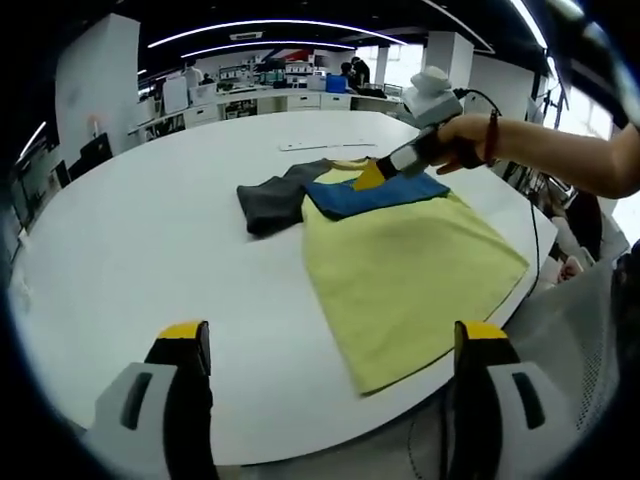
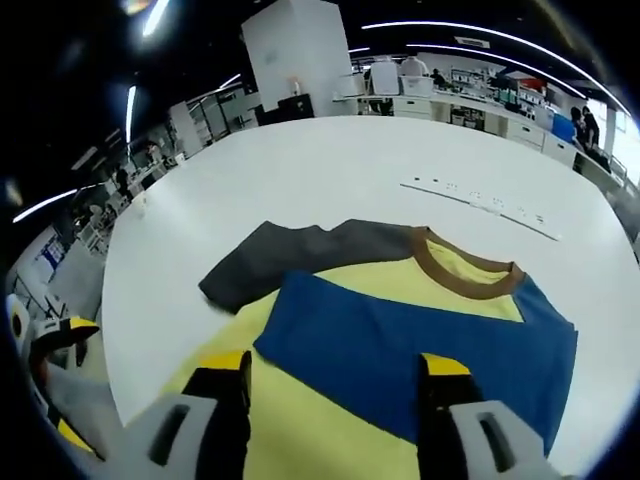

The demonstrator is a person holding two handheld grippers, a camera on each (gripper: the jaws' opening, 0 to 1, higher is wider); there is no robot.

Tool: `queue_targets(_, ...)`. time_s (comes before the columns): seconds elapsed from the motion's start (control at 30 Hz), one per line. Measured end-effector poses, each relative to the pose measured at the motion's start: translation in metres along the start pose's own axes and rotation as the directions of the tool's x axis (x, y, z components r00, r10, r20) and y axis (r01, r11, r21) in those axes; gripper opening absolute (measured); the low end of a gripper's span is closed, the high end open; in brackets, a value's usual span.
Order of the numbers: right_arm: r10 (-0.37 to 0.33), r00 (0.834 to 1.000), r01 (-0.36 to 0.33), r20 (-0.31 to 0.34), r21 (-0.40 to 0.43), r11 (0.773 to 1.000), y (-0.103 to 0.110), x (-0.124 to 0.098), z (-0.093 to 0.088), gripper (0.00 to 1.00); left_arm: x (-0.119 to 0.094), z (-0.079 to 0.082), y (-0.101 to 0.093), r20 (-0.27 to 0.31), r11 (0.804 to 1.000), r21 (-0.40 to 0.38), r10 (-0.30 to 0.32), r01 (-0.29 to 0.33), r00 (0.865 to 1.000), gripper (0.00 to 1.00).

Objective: Fold the garment on the visible template until the final outline fits inside the template.

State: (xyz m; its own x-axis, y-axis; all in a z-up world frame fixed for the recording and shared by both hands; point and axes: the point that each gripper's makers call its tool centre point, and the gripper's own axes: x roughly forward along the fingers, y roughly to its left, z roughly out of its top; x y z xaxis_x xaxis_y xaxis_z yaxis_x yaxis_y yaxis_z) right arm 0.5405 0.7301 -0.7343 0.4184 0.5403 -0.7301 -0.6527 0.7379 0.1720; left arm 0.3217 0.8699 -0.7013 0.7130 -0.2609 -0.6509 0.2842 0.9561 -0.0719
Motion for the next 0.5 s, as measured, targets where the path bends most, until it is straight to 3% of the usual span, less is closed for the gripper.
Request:
queue_targets(0.17, -0.024, 1.000, 0.024, 0.001, -0.012, 1.000, -0.016, -0.011, -0.005, 0.80, -0.001, 0.002, 0.003, -0.001, 1.000, 0.004, 0.005, -0.005, 1.000, 0.99)
queue_targets(0.5, -0.058, 0.998, 0.058, 0.000, -0.061, 0.996, -0.054, -0.043, -0.021, 0.93, -0.002, 0.004, 0.007, -0.002, 1.000, 0.010, 0.017, -0.017, 1.000, 0.99)
